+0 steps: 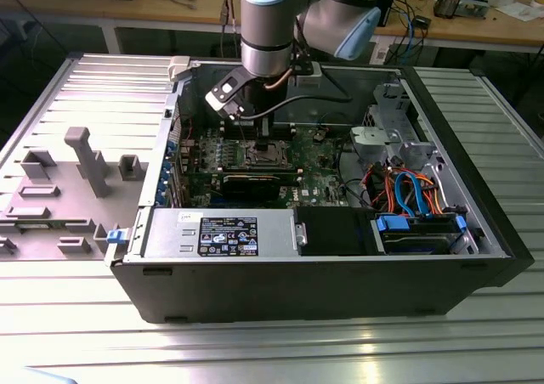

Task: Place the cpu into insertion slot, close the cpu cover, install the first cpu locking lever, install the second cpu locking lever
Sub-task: 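Close the cpu cover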

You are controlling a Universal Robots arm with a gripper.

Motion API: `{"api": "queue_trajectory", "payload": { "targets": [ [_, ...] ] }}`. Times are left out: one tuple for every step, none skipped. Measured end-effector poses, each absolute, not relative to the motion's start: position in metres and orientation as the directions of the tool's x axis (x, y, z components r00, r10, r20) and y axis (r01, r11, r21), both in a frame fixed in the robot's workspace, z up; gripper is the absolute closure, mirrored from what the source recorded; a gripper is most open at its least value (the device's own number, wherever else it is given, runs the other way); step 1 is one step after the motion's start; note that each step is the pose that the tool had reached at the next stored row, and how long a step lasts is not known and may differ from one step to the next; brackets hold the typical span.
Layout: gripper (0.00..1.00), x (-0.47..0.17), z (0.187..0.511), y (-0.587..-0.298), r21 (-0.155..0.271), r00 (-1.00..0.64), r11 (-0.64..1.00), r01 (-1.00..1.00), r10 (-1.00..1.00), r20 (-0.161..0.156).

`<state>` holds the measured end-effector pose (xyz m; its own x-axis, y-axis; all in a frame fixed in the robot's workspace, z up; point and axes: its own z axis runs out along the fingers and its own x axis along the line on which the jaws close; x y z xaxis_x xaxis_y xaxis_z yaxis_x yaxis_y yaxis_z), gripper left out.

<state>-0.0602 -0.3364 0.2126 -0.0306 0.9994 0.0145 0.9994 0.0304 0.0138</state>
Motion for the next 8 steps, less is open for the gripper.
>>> {"api": "queue_trajectory", "payload": {
  "targets": [
    [0.89, -0.0576, 0.2126, -0.3364, 0.014, -0.031, 0.030, 0.999, 0.999, 0.015],
    [0.89, -0.0553, 0.2125, -0.3364, 0.014, -0.030, 0.030, 0.999, 0.999, 0.014],
    [0.89, -0.0528, 0.2124, -0.3364, 0.014, -0.031, 0.030, 0.999, 0.999, 0.014],
    [0.89, -0.0517, 0.2124, -0.3365, 0.014, -0.031, 0.030, 0.999, 0.999, 0.014],
    [0.89, -0.0513, 0.2125, -0.3365, 0.014, -0.030, 0.030, 0.999, 0.999, 0.014],
    [0.89, -0.0512, 0.2124, -0.3364, 0.014, -0.030, 0.030, 0.999, 0.999, 0.014],
    [0.89, -0.0512, 0.2124, -0.3364, 0.014, -0.030, 0.030, 0.999, 0.999, 0.014],
    [0.89, -0.0512, 0.2124, -0.3364, 0.014, -0.030, 0.030, 0.999, 0.999, 0.015]
  ]
}}
